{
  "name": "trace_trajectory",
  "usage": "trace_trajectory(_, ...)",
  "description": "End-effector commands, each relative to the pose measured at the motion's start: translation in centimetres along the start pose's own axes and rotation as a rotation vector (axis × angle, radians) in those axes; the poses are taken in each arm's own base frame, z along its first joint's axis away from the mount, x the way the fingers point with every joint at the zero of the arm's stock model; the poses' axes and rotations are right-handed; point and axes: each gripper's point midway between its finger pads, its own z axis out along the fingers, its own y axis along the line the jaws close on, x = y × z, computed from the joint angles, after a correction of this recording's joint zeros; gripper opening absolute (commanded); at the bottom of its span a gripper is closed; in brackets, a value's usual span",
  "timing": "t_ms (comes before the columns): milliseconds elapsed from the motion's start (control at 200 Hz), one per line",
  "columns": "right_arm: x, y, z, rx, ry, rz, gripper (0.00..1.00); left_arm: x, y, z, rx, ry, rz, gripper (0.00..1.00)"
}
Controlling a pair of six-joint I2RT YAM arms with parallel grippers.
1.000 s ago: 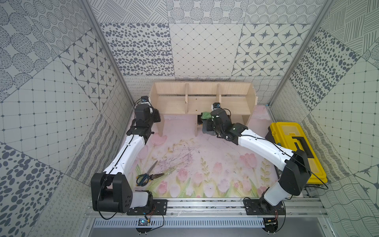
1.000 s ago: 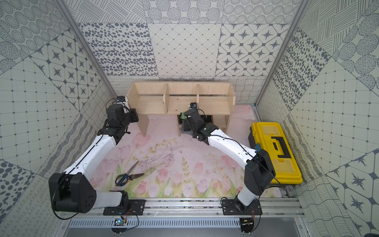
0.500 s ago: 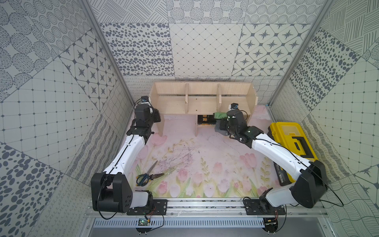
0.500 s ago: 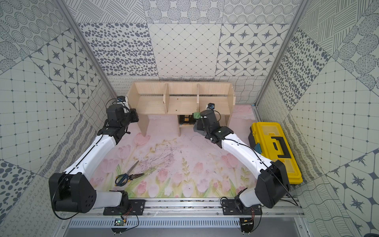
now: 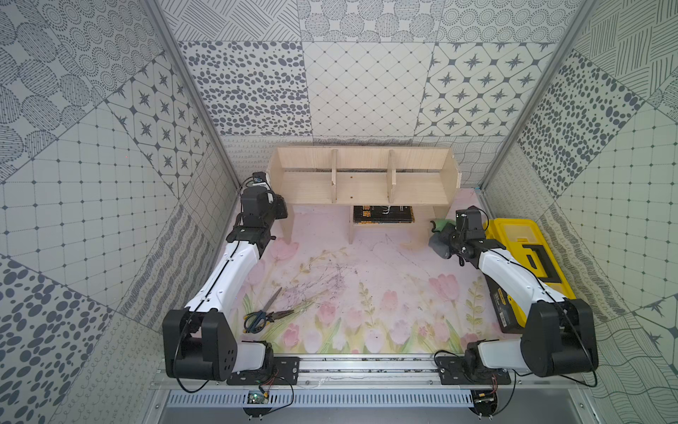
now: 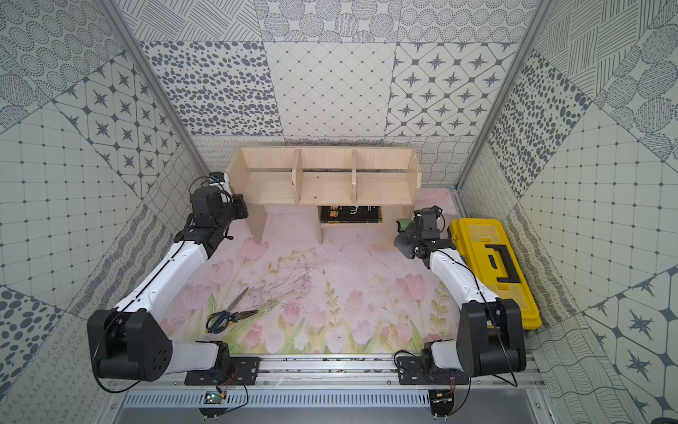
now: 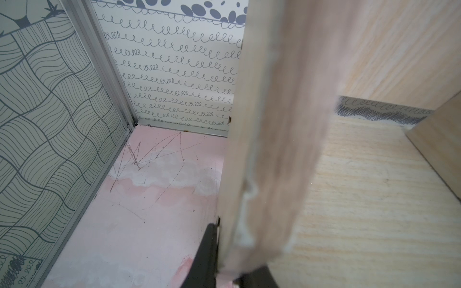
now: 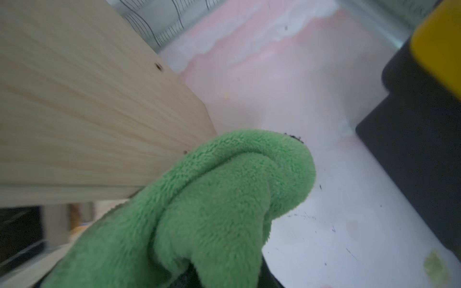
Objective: Wipe the bookshelf clean with a cloth
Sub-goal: Wipe the dust from the shelf.
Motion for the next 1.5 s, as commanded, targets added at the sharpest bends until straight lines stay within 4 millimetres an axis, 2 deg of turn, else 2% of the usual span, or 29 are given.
trace_trajectory(0,-2.6,2.0,-1.5,-0.101,-0.082,0.027,0.00,1.7,-3.3,0.0,0.183,0.082,-0.184,0.00)
trace_trajectory(225,-8.7,4.8,-8.5,-0.201,-0.248,0.003,0.00,1.7,-3.4,-0.2,0.189,0.079,-0.184,0.00)
trace_trajectory(295,-9.5,5.1,-10.2,-0.229,-0.285,0.007,0.00,1.6,-3.4,-0.2,0.189,0.077,-0.182,0.00)
trace_trajectory(345,-9.5,5.0,-10.7,-0.238,-0.298,0.012,0.00,1.6,-3.4,-0.2,0.189,0.076,-0.182,0.00)
trace_trajectory(390,-9.1,4.7,-10.3,-0.234,-0.296,0.017,0.00,1.6,-3.4,-0.2,0.191,0.075,-0.181,0.00)
trace_trajectory(440,-8.1,4.2,-9.1,-0.216,-0.274,0.021,0.00,1.6,-3.4,-0.2,0.194,0.077,-0.180,0.00)
trace_trajectory(595,-3.3,2.6,-2.8,-0.144,-0.120,-0.005,0.00,1.8,-3.5,-0.1,0.199,0.080,-0.178,0.00)
trace_trajectory(670,-1.7,1.8,-1.1,-0.111,-0.077,-0.018,0.00,1.7,-3.5,-0.1,0.197,0.078,-0.175,0.00)
trace_trajectory(775,-1.4,1.4,-1.0,-0.099,-0.081,-0.027,0.00,1.7,-3.5,-0.1,0.196,0.076,-0.177,0.00)
trace_trajectory(991,-3.4,2.2,-2.8,-0.111,-0.119,-0.048,0.00,1.7,-3.5,-0.1,0.197,0.078,-0.179,0.00)
trace_trajectory(1016,-3.6,2.3,-3.1,-0.117,-0.127,-0.046,0.09,1.7,-3.6,-0.2,0.201,0.078,-0.178,0.00)
trace_trajectory(1101,-3.8,2.4,-3.5,-0.123,-0.137,-0.044,0.50,1.7,-3.6,-0.1,0.200,0.079,-0.180,0.00)
trace_trajectory(1156,-3.3,2.1,-3.2,-0.111,-0.122,-0.040,0.72,1.8,-3.5,-0.1,0.199,0.080,-0.179,0.00)
trace_trajectory(1176,-2.9,1.9,-3.0,-0.107,-0.109,-0.042,0.76,1.8,-3.6,-0.1,0.200,0.080,-0.178,0.00)
trace_trajectory(1301,0.1,0.9,-2.1,-0.093,-0.047,-0.044,0.85,1.8,-3.4,-0.1,0.194,0.079,-0.176,0.00)
trace_trajectory(1496,4.4,-0.9,-2.9,0.038,0.009,-0.108,0.97,2.0,-3.4,0.1,0.192,0.085,-0.176,0.00)
